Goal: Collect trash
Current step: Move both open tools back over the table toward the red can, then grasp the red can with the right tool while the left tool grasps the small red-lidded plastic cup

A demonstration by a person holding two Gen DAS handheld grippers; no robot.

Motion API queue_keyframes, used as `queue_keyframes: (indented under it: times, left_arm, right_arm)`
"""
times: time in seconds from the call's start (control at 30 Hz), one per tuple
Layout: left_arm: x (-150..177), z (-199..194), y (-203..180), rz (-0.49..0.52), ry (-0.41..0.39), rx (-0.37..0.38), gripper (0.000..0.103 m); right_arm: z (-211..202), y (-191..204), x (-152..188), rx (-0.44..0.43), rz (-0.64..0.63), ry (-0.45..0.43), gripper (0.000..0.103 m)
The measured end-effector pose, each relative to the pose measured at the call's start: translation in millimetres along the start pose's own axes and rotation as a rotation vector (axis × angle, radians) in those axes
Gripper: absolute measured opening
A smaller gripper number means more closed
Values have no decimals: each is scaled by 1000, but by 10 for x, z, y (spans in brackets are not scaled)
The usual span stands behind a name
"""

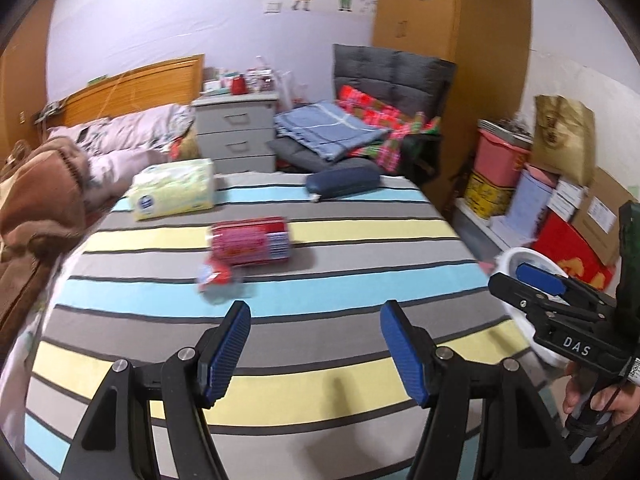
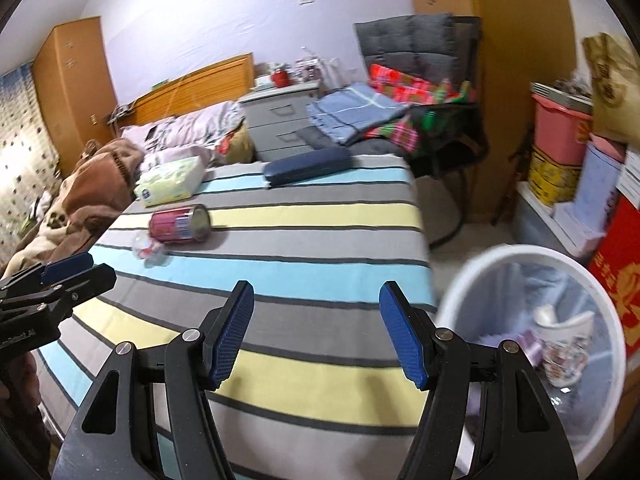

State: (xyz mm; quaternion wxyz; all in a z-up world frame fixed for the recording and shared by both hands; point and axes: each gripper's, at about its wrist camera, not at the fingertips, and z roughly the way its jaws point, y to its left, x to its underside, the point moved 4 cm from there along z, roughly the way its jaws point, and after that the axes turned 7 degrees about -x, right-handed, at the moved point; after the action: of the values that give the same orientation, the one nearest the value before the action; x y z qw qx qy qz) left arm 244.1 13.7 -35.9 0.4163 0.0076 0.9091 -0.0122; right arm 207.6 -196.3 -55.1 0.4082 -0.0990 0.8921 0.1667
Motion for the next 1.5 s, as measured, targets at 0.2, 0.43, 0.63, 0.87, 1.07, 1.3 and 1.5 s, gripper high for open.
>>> queue_keyframes:
  times: [0.2,0.43,0.63,0.87,1.07,1.3,1.5]
  left_arm:
    - [11,139,369,-55,20,-57,67]
    - [-36,495,632,-136,72,-68,67]
    - [-78,947,667,-119,132,-97,67]
    - [-149,1316,744,-130,177,-123,67]
    - [-106,1340,858,-77,190,-138,67]
    - [-73,1256,1242,-103,190,-169,67]
    - [-1,1132,1496,-110,194,-198,67]
  right_arm:
    - [198,211,-97,-46,-59,25,67]
    - [546,346,-231,-84,-120,71,67]
    - [797,389,-389,-107,-143,92,67]
    - [1011,440,-473,-117,-156,107,67]
    - [1146,547,-541,-172,-176,125,67]
    - [1249,796,-608,-265,-267,143,67]
    - [1389,1040,-660,-364,-339,168,67]
